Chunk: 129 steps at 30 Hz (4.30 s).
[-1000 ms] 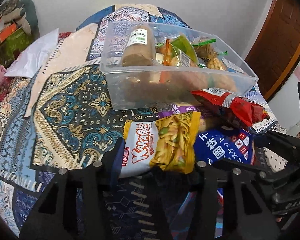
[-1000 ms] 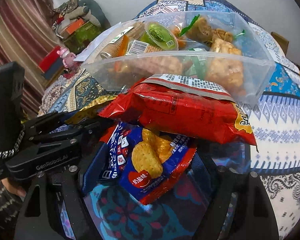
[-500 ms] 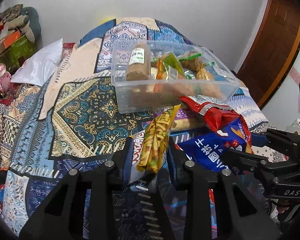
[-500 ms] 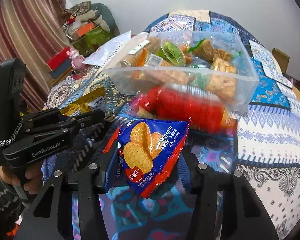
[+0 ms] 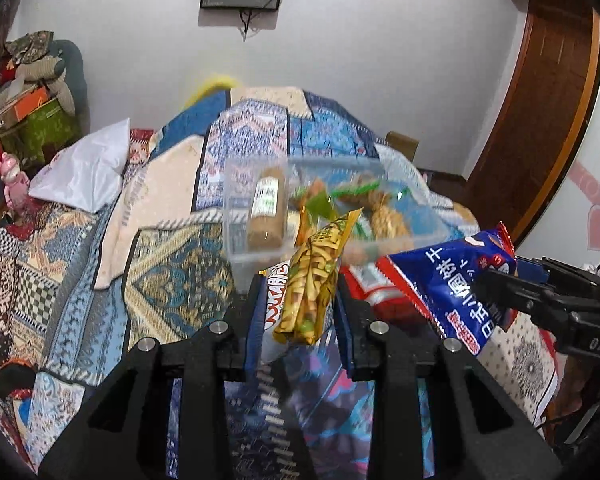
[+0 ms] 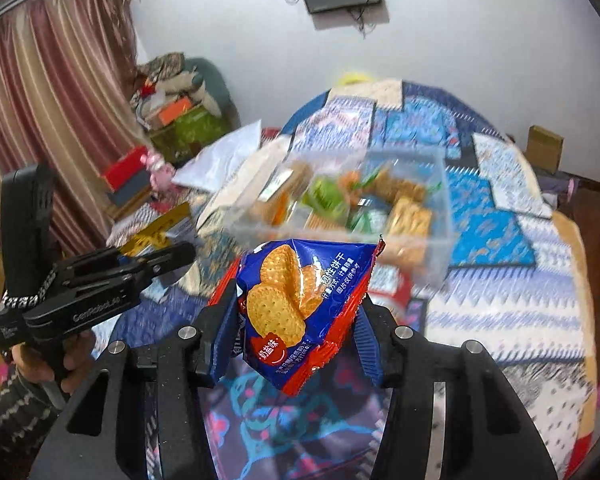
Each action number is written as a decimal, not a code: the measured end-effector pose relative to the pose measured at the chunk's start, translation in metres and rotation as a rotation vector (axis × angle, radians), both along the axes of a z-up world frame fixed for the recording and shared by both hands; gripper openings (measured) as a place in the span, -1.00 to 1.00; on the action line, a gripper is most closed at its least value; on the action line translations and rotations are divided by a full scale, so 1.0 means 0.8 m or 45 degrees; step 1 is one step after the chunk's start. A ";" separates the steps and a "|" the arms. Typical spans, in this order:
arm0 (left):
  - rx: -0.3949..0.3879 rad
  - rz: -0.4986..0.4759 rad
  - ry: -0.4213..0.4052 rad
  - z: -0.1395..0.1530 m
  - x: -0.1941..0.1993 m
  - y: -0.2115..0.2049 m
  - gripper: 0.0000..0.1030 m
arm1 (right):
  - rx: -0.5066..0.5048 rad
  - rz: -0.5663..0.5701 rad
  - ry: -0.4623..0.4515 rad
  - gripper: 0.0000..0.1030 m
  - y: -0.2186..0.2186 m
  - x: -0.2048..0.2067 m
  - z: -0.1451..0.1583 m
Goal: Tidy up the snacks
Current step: 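Drop the yellow bag into the box with the left tool while the right drops the blue bag, then grasp the purple-labelled bar with the left tool while the right grasps the red-white chip bag, then lift and drop the purple bar into the box with the left tool while the right drops the chip bag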
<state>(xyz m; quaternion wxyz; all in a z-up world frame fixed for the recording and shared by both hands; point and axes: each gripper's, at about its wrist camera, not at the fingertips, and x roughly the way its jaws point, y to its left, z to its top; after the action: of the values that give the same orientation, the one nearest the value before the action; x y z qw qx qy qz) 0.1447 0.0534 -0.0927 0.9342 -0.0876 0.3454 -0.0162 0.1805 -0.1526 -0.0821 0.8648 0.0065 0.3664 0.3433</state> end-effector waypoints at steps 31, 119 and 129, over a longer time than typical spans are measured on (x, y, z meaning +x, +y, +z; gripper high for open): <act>0.050 -0.008 0.044 -0.034 0.199 -0.023 -0.39 | -0.002 -0.131 0.030 -0.06 0.022 0.150 -0.042; 0.133 -0.374 0.274 -0.081 0.119 -0.131 0.48 | -0.110 -0.211 0.289 0.41 -0.100 0.061 -0.108; 0.126 -0.505 0.415 -0.125 0.153 -0.163 0.46 | -0.096 -0.251 0.292 0.41 -0.126 0.052 -0.102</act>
<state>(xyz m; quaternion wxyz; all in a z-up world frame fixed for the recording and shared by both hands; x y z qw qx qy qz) 0.2674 -0.0770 -0.1930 0.8478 0.0261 0.5023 -0.1680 0.2225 -0.2530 -0.1640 0.8464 0.0492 0.4730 0.2398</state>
